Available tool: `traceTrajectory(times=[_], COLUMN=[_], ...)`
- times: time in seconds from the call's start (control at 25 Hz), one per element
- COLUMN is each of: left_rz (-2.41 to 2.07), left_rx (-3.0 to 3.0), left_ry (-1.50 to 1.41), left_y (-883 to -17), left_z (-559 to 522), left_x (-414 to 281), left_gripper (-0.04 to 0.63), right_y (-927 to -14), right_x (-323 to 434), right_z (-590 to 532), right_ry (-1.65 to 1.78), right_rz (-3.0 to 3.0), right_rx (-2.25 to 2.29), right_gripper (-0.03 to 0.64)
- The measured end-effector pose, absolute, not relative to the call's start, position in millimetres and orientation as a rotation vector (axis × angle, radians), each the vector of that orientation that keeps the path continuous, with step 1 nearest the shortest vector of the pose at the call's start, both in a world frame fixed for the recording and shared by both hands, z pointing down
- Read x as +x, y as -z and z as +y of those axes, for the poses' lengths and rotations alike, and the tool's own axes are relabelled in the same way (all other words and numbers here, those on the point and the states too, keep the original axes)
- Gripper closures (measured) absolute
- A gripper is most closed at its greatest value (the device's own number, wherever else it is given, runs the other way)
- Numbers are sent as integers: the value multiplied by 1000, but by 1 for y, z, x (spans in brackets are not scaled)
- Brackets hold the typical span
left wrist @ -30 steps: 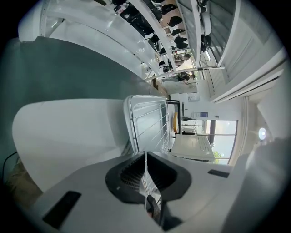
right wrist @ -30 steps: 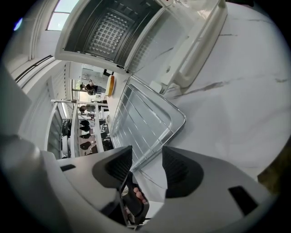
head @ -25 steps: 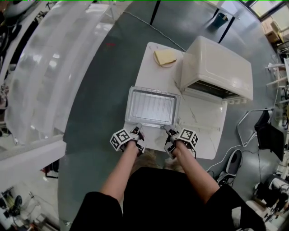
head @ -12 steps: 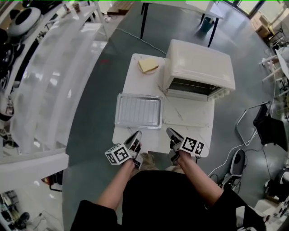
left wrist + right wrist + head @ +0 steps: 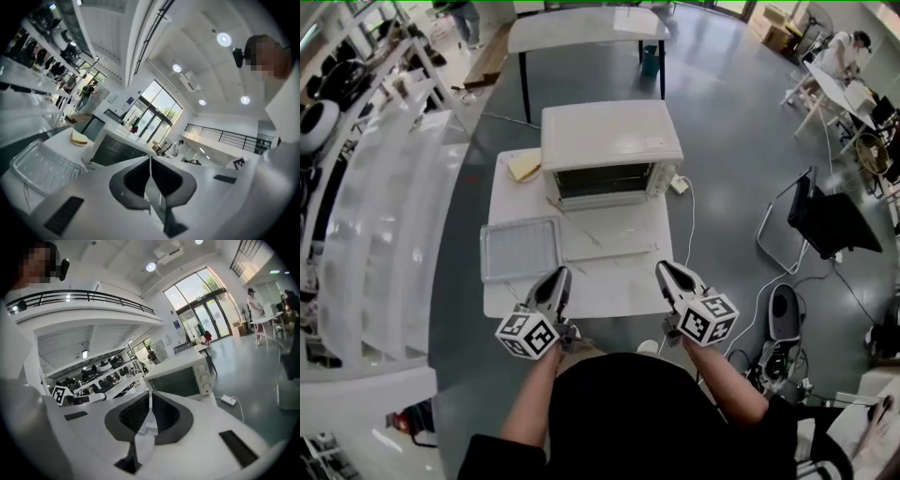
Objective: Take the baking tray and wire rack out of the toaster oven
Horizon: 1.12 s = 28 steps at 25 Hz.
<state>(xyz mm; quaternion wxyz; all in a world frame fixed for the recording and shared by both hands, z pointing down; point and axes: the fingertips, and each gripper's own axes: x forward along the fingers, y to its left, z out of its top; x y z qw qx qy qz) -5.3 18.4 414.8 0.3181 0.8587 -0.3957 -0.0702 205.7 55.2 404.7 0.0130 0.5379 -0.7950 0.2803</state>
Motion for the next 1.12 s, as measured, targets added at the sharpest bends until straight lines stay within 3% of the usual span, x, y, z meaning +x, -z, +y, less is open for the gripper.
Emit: traceTrajectory(times=[0.24,0.52,1.12], left_rz=[-1165,-1173,-1232], left_rx=[2438,2478,2448], left_ry=[55,50,3], left_y=[-386,-392,-387], left_z=[39,68,75], left_x=[70,135,137], left_gripper=[566,566,566], right_y=[-370,-379,-370], right_x=[314,394,413], right_z=[97,125,128], right_ry=[-545,-430,-395], right_rz=[-2415,-2326,-2322], right_rx=[1787,1871,1858], right_gripper=[577,592,594])
